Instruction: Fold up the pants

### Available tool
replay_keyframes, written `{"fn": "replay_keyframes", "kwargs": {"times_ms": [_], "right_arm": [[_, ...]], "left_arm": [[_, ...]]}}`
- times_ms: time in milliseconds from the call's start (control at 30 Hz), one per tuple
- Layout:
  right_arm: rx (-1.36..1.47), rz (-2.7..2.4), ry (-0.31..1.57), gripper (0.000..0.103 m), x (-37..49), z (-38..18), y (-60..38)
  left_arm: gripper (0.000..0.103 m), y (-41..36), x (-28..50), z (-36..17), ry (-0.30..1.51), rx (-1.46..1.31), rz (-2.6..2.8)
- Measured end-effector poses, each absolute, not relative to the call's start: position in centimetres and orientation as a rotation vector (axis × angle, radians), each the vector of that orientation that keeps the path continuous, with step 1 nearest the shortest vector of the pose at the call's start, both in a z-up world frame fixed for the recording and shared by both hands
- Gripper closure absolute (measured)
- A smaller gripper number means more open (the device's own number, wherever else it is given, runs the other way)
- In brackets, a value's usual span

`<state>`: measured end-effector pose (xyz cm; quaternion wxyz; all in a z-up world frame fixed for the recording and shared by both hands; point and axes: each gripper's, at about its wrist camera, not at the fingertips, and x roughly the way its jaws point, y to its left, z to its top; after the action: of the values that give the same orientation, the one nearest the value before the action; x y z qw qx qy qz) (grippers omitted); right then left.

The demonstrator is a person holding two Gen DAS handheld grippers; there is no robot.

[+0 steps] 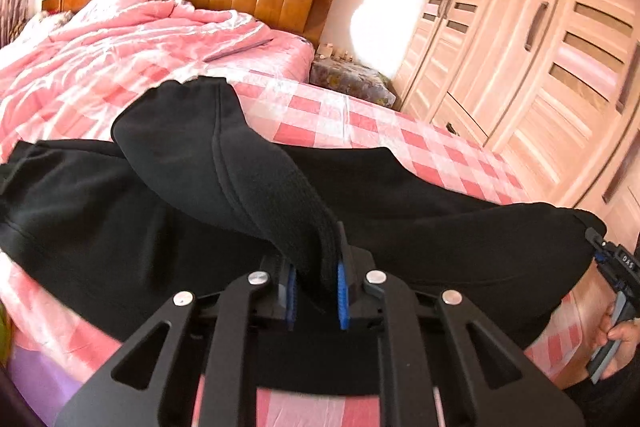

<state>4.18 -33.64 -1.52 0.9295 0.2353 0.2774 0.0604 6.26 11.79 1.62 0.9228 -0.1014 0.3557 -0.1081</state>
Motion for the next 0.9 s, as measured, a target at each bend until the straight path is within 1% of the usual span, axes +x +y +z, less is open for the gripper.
{"fn": "replay_keyframes", "kwargs": {"times_ms": [67,133,200,267,400,533,567,600,633,667,700,733,767,800,867,900], "right_arm": [[0.487,0.108,0.616,0.078,2.9,-3.1,-33.9],[0.544,0.09,0.697,0.078,1.6,-6.1,-34.3],[0.568,0.075,0.735,0.078,0.8,-8.2,-34.5],[0.608,0.086,0.719,0.078,0.1,-8.6,-35.0],[0.564,0.093,0.72,0.078,0.1,-7.6,-34.7],[0.6,0.114,0.734,0.075,-0.3,-8.3,-35.4],[0.608,0.121,0.739,0.075,-0.4,-8.3,-35.6],[0.606,0.118,0.752,0.074,-0.6,-8.1,-35.7],[0.593,0.097,0.758,0.066,-1.1,-7.5,-35.7],[0.568,0.057,0.755,0.06,-1.6,-6.9,-35.6],[0.492,-0.029,0.726,0.048,-2.6,-5.6,-35.3],[0.432,-0.069,0.687,0.036,-3.4,-4.5,-34.8],[0.376,-0.089,0.638,0.029,-4.1,-3.3,-34.3],[0.317,-0.088,0.578,0.021,-4.8,-1.8,-33.5],[0.227,-0.019,0.52,0.014,-4.6,0.4,-31.2],[0.193,0.015,0.51,0.008,-4.1,1.0,-30.0]], "left_arm": [[0.088,11.7,5.4,1.1,0.753,-0.179,-0.232],[0.088,11.5,4.7,-0.4,0.795,-0.157,-0.234],[0.088,11.3,4.6,-2.0,0.829,-0.145,-0.22],[0.088,11.2,4.3,-3.1,0.843,-0.132,-0.209],[0.088,11.2,4.2,-3.6,0.849,-0.12,-0.205],[0.08,11.0,4.4,-4.6,0.893,-0.095,-0.195],[0.077,11.1,4.3,-5.1,0.905,-0.092,-0.191],[0.065,11.1,4.2,-5.4,0.916,-0.085,-0.184],[0.058,11.2,4.0,-5.5,0.914,-0.079,-0.173],[0.042,11.4,3.6,-5.4,0.902,-0.073,-0.16],[0.035,11.7,2.9,-4.9,0.859,-0.056,-0.129],[0.031,11.9,2.3,-4.2,0.816,-0.03,-0.099],[0.029,12.0,1.7,-3.5,0.775,-0.002,-0.074],[0.021,12.0,0.9,-2.6,0.72,0.029,-0.053],[0.008,11.8,0.4,-1.2,0.651,0.061,-0.045],[0.003,11.4,0.5,-0.7,0.626,0.084,-0.039]]}}
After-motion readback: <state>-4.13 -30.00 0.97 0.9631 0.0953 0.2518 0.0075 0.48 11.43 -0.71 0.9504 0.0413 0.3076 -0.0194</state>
